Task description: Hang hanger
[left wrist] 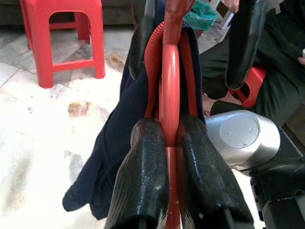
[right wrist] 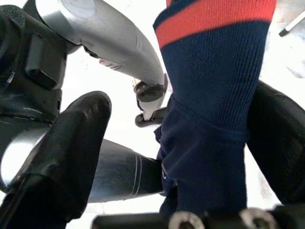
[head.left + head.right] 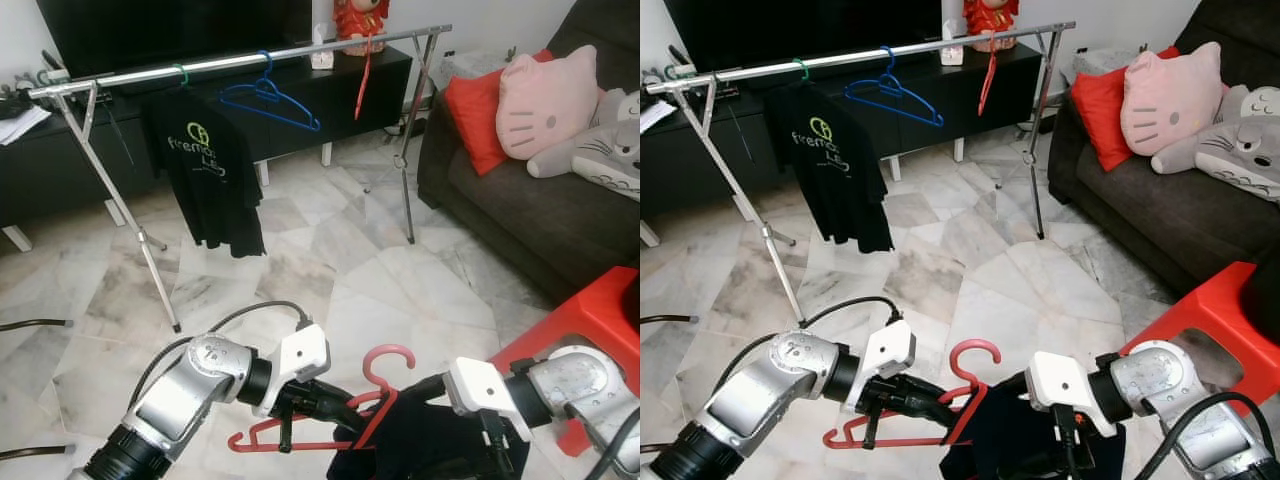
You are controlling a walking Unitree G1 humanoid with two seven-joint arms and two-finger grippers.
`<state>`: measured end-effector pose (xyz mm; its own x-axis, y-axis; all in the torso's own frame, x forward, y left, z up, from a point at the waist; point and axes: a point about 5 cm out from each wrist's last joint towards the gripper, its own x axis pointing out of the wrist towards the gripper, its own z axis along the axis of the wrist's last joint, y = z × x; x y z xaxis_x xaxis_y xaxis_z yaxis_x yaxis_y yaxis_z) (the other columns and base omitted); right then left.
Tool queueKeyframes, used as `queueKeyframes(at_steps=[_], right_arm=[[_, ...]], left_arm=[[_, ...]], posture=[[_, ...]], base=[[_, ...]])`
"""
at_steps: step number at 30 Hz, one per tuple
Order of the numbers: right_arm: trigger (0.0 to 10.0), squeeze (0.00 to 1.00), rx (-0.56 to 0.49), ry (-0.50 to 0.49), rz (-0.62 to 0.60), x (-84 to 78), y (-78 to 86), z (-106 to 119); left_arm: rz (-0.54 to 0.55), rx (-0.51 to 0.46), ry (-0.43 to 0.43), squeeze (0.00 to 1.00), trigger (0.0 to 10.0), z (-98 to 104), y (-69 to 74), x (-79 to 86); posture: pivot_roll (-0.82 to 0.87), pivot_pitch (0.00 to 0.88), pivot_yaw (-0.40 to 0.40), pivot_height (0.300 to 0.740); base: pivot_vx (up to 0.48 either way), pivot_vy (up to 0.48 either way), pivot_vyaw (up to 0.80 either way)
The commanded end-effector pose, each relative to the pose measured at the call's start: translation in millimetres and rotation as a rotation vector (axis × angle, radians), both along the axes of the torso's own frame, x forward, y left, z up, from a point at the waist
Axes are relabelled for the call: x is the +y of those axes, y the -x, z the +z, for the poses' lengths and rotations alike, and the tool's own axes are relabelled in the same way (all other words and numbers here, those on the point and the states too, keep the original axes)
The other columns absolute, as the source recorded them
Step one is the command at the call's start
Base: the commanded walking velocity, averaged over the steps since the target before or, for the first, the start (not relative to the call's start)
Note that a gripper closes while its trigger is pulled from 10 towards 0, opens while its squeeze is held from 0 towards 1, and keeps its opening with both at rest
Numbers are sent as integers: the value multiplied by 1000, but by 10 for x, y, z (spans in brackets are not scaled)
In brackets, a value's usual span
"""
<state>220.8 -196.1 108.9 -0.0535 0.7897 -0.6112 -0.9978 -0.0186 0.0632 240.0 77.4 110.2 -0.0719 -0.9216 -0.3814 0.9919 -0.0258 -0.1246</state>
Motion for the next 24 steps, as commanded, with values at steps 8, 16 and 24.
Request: queueKeyframes(at_steps=[8,16,24], right_arm=[[10000,0,-123,55,-129,-69,-208,-52],[7843,0,-112,40,-126,-78,-213,-60],[0,0,-117,14,-143,-78,-256,-21]], left_arm=[[-9,-45,25,0,10000,84,-44,-53],[-6,-48,25,0,10000,89,-52,-54],[-4,-46,22,0,10000,80,-57,-53]], posture=[[-176,51,-9,740],[-172,52,-8,740],[-175,49,-10,740]], base=[[0,0,0],[0,0,0],[0,0,0]])
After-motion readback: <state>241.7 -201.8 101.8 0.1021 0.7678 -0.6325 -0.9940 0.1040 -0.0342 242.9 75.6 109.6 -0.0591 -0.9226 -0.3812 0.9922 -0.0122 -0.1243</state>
